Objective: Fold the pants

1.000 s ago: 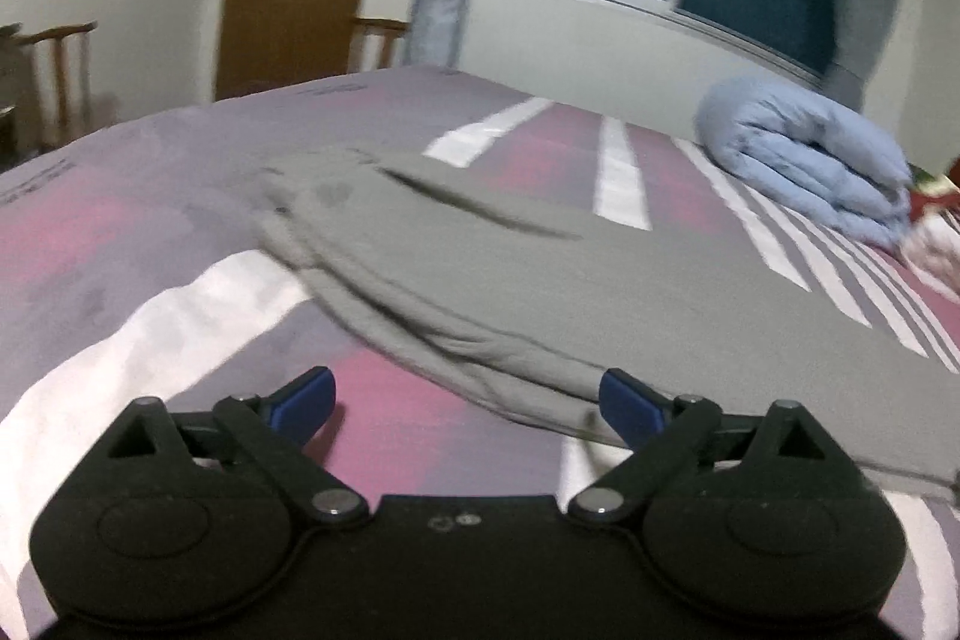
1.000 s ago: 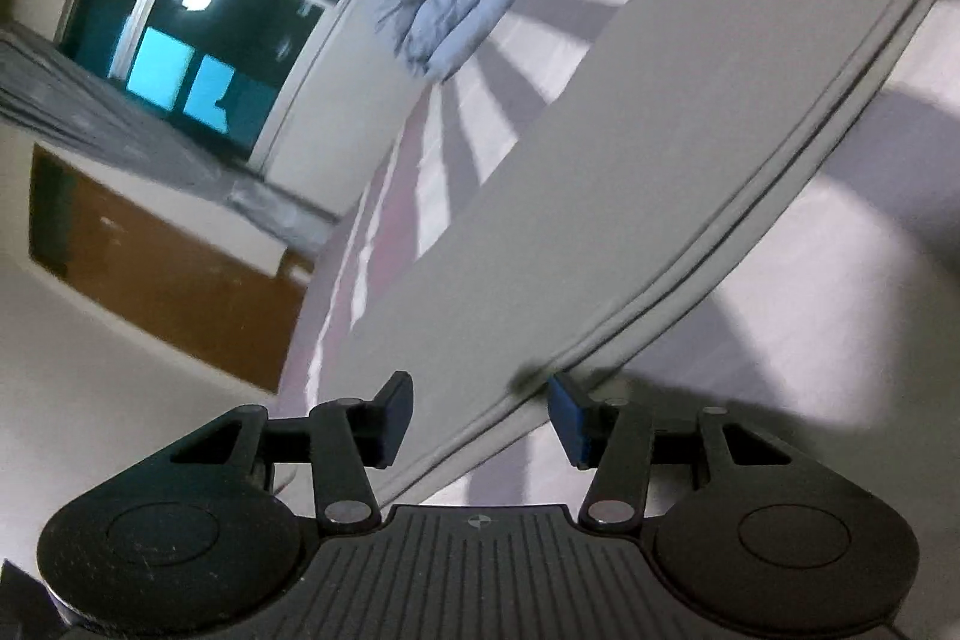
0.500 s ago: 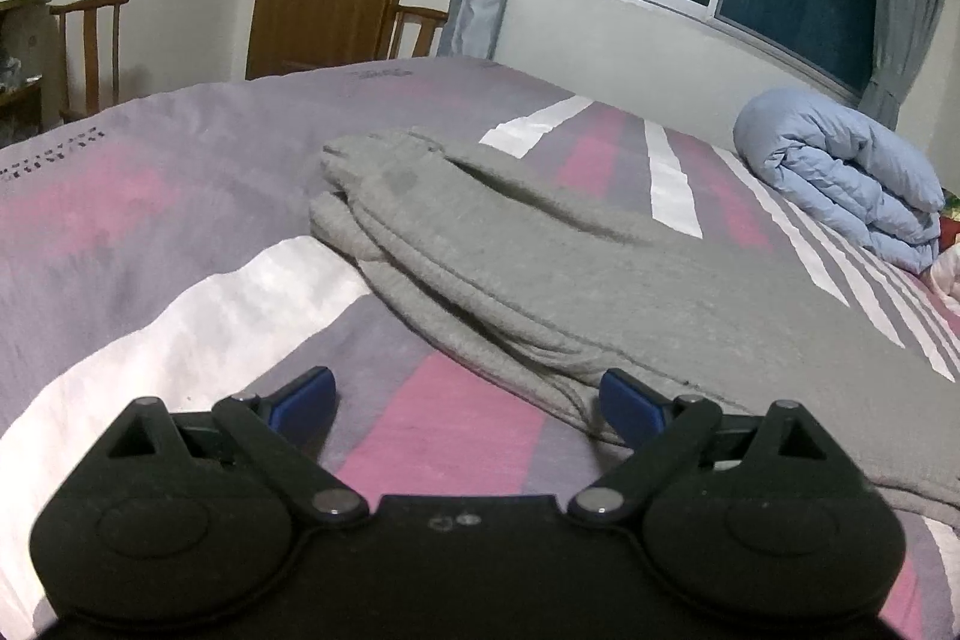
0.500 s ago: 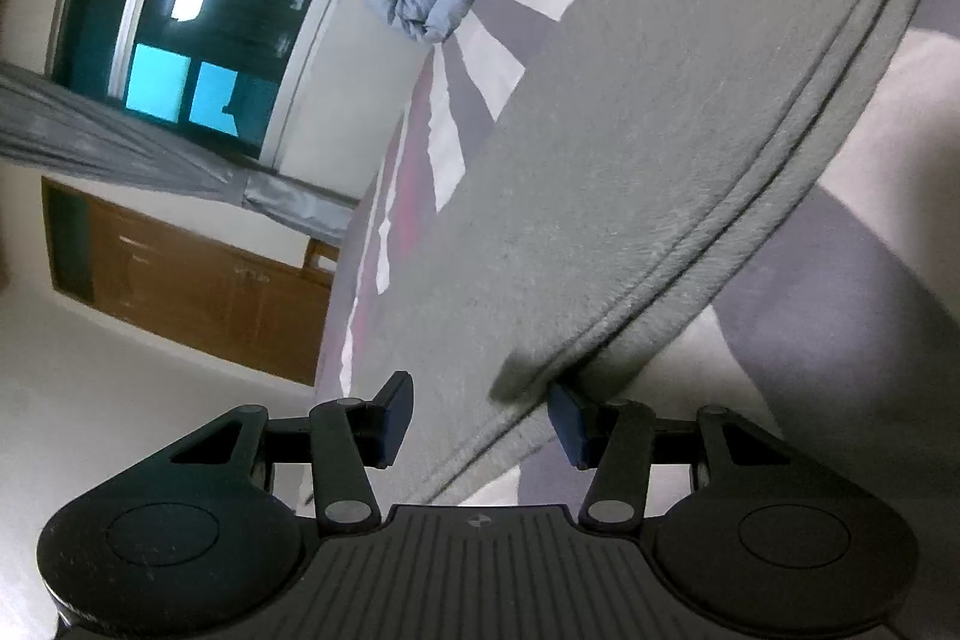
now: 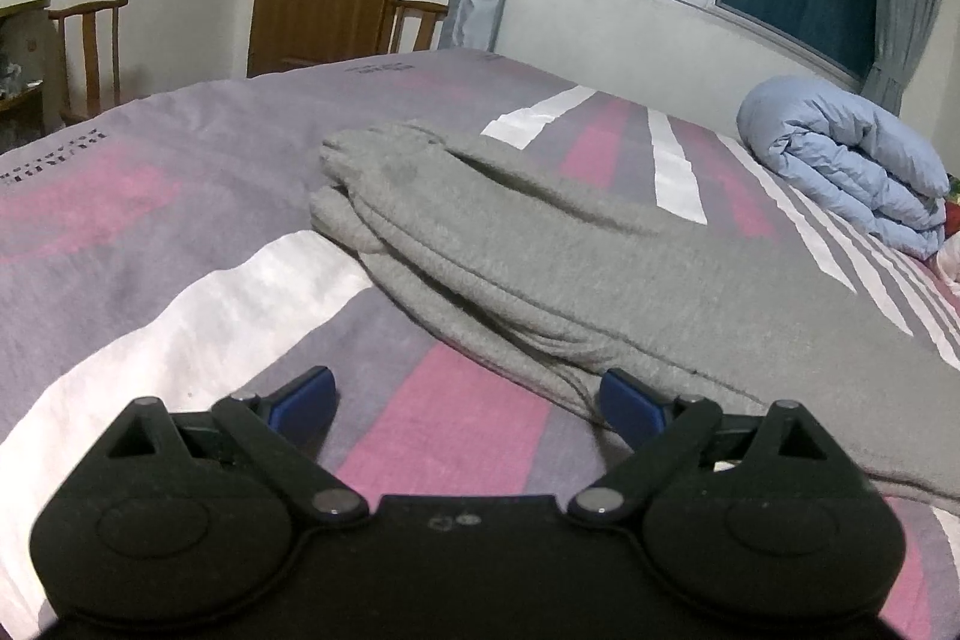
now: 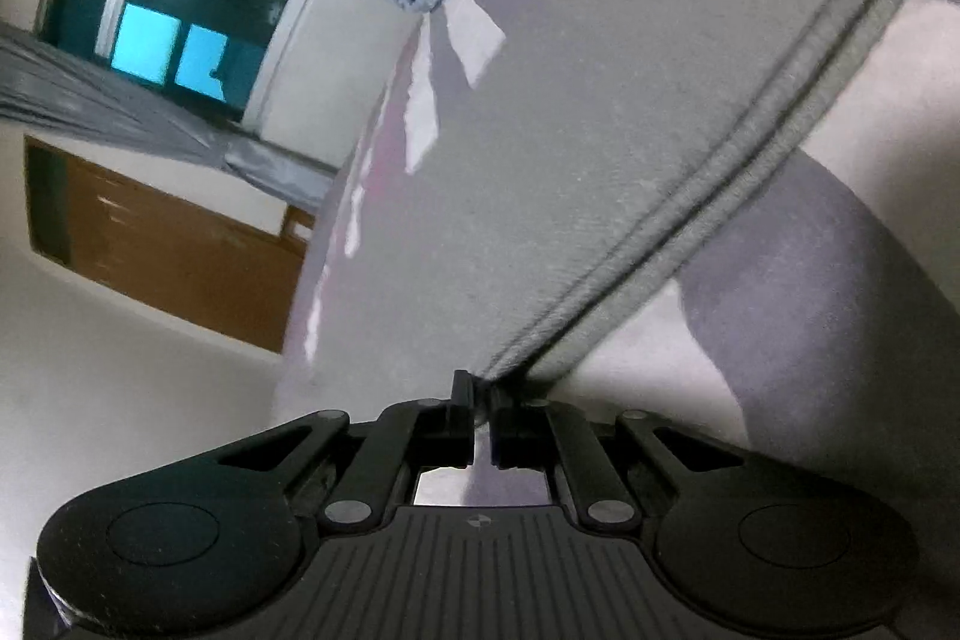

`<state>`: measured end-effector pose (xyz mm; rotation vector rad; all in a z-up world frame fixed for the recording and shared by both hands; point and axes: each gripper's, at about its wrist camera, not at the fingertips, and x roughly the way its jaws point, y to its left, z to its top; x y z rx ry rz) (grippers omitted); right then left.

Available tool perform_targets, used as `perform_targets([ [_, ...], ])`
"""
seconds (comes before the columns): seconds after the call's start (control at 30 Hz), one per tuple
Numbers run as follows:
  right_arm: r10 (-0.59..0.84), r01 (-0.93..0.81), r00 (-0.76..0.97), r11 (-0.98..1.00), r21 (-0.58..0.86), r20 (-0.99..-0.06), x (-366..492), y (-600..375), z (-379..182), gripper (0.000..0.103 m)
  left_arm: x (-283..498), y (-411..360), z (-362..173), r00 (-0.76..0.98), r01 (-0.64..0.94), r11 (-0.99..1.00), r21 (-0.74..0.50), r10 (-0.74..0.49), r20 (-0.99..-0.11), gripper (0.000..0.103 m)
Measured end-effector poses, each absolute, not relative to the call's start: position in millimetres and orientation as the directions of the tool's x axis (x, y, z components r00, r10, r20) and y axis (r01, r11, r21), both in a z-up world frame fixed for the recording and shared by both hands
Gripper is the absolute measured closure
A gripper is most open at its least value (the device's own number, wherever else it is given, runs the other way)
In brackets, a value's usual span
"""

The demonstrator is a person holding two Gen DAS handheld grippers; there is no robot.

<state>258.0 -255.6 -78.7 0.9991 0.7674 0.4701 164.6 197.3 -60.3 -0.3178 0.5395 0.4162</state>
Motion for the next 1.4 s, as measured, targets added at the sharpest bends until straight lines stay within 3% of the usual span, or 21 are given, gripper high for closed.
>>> perform_targets([
  [0.03,0.667,-0.042,0.661,0.490,0.871,-0.344,256.7,-255.2,-73.2,0.098,164.5,197.0,-60.6,0.778,-0.461,0.869,-0.180,0.297,-0.554,0.014],
  [0.13,0.663,0.026,0.602,0.541,0.840,-0.446,266.9,-251.7,-84.9,0.098,166.2,195.7,-60.5,0.773,-0.466,0.867,-0.176,0.303,-0.558,0.014],
  [0.23,0.692,0.057,0.579,0.493,0.868,-0.431,265.9,-263.0,-83.9,0.098,164.7,194.3,-58.1,0.774,-0.472,0.864,-0.174,0.313,-0.550,0.014],
  [0.37,0.601,0.019,0.686,0.548,0.836,-0.410,241.5,-309.0,-52.9,0.072,157.8,189.2,-49.2,0.810,-0.459,0.868,-0.191,0.320,-0.491,0.012],
  [0.47,0.505,0.060,0.764,0.565,0.823,-0.402,243.3,-352.7,-48.6,0.072,161.8,181.0,-44.4,0.820,-0.444,0.879,-0.172,0.321,-0.474,0.012],
  [0.53,0.435,0.146,0.773,0.586,0.797,-0.462,257.0,-378.7,-62.2,0.073,167.7,173.9,-43.5,0.820,-0.425,0.893,-0.149,0.310,-0.480,0.012],
  [0.6,0.439,0.235,0.750,0.523,0.819,-0.495,267.1,-403.4,-82.7,0.102,172.4,165.9,-42.2,0.822,-0.411,0.904,-0.120,0.310,-0.478,0.012],
  [0.67,0.441,0.221,0.779,0.473,0.853,-0.447,260.0,-414.5,-79.7,0.101,175.8,159.1,-41.2,0.829,-0.392,0.914,-0.105,0.302,-0.471,0.011],
  [0.73,0.414,0.171,0.808,0.516,0.840,-0.419,252.1,-416.1,-64.1,0.096,180.1,152.8,-40.1,0.835,-0.375,0.923,-0.087,0.296,-0.464,0.011],
  [0.8,0.421,0.135,0.808,0.549,0.825,-0.412,254.9,-407.6,-53.9,0.077,185.1,149.0,-37.0,0.850,-0.345,0.936,-0.072,0.279,-0.447,0.011],
  [0.83,0.405,0.114,0.815,0.589,0.800,-0.414,253.6,-406.7,-46.2,0.073,187.9,148.6,-34.3,0.853,-0.335,0.941,-0.051,0.280,-0.439,0.011],
  [0.9,0.405,0.056,0.815,0.658,0.751,-0.415,261.4,-389.8,-30.3,0.063,200.0,152.6,-24.1,0.859,-0.338,0.941,-0.015,0.302,-0.414,0.011],
  [1.23,0.578,-0.374,0.638,0.810,0.452,-0.508,361.4,-136.3,5.8,0.063,305.1,185.7,-2.7,0.830,-0.248,0.964,0.094,0.261,-0.493,0.011],
  [1.4,0.606,-0.501,0.515,0.787,0.362,-0.606,395.7,-24.8,-10.3,0.063,349.4,191.6,-33.2,0.766,-0.167,0.980,0.109,0.199,-0.611,0.010],
])
